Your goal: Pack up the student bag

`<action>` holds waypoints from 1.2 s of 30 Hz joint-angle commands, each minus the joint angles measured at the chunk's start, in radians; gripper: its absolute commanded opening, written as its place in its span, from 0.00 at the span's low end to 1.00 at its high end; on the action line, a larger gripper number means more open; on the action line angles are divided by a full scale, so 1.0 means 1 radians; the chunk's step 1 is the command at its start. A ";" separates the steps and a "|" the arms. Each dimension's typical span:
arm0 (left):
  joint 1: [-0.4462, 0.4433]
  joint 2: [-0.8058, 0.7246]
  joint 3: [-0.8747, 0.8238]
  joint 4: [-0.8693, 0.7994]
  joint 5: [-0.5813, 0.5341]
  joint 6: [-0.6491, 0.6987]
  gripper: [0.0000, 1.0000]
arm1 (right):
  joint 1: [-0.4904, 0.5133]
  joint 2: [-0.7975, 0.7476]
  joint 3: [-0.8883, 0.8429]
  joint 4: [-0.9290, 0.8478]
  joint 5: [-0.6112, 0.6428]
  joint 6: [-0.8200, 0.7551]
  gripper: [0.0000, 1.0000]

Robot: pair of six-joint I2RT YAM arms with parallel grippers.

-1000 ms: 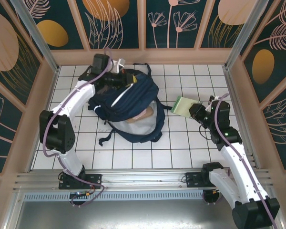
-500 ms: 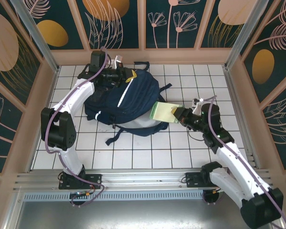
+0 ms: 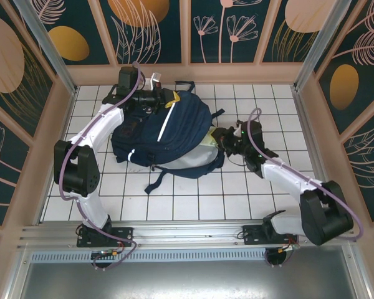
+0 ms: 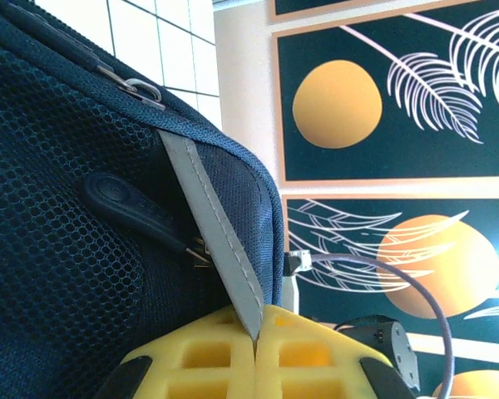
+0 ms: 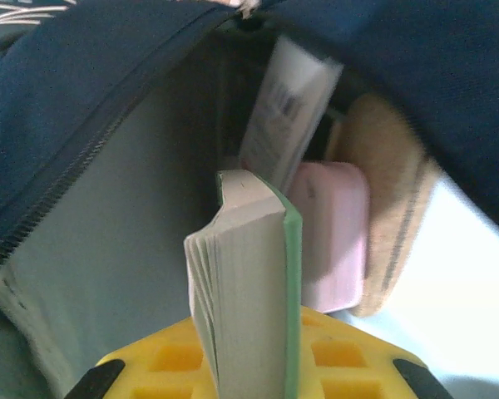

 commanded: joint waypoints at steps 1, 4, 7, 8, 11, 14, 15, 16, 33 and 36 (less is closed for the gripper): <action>-0.003 -0.060 0.020 0.154 0.082 0.005 0.00 | 0.048 0.047 0.123 0.068 0.046 0.029 0.00; -0.003 -0.058 0.023 0.161 0.084 0.002 0.00 | 0.085 0.155 0.210 0.023 0.067 0.032 0.00; -0.003 -0.049 0.024 0.183 0.091 -0.013 0.00 | 0.097 0.268 0.279 0.031 0.109 0.071 0.00; -0.002 -0.048 0.023 0.187 0.092 -0.015 0.00 | 0.121 0.300 0.295 0.040 0.131 0.087 0.00; -0.002 -0.047 0.019 0.208 0.093 -0.029 0.00 | 0.144 0.408 0.359 0.055 0.192 0.152 0.00; -0.003 -0.044 0.010 0.245 0.102 -0.062 0.00 | 0.167 0.515 0.403 0.200 0.190 0.208 0.01; -0.002 -0.041 0.015 0.246 0.102 -0.063 0.00 | 0.174 0.550 0.433 0.218 0.193 0.207 0.07; -0.002 -0.041 0.020 0.246 0.104 -0.063 0.00 | 0.180 0.585 0.471 0.200 0.197 0.196 0.12; 0.038 -0.037 0.033 0.224 0.070 -0.068 0.00 | 0.177 0.513 0.437 0.131 0.184 -0.033 0.81; 0.047 -0.043 0.035 0.228 0.069 -0.075 0.00 | 0.168 0.462 0.364 0.171 0.162 -0.036 0.85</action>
